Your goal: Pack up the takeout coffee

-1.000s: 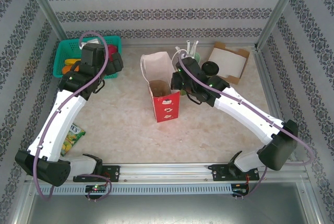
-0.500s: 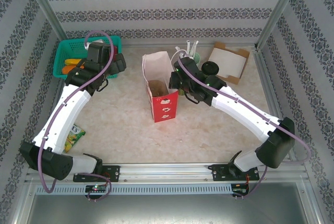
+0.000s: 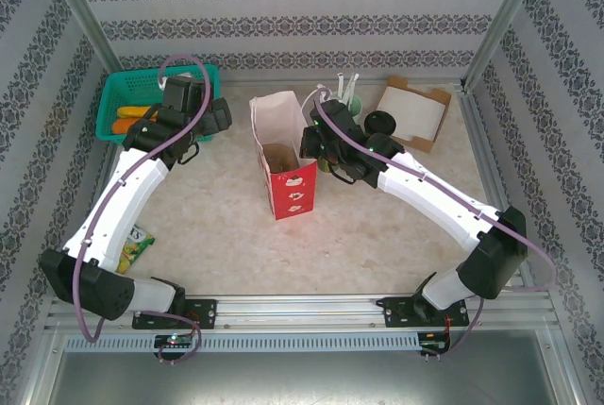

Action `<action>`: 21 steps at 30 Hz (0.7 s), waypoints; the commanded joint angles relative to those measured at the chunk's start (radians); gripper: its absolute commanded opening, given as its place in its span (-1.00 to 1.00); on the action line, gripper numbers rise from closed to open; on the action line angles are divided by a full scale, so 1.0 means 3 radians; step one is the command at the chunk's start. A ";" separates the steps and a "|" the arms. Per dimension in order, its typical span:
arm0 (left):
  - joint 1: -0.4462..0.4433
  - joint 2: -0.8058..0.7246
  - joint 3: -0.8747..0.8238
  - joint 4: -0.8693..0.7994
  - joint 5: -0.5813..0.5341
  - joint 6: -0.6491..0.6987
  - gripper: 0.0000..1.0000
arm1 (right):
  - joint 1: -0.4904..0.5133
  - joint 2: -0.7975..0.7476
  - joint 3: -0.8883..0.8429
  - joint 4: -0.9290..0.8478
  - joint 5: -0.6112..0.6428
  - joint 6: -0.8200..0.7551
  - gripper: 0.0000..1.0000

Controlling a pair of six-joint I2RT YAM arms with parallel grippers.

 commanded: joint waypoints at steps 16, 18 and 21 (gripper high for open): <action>0.0040 0.0125 0.0124 -0.0003 0.0053 -0.0076 0.99 | -0.0138 -0.0585 0.0106 -0.0253 -0.0215 -0.0792 0.95; 0.0039 0.0138 0.0135 0.0001 0.0049 -0.0087 0.99 | -0.0200 -0.0706 0.0073 -0.0243 -0.0189 -0.0797 0.96; 0.0040 0.0144 0.0133 0.0015 0.0036 -0.0104 0.99 | -0.0400 -0.0871 -0.0054 -0.0285 -0.0069 -0.0712 0.96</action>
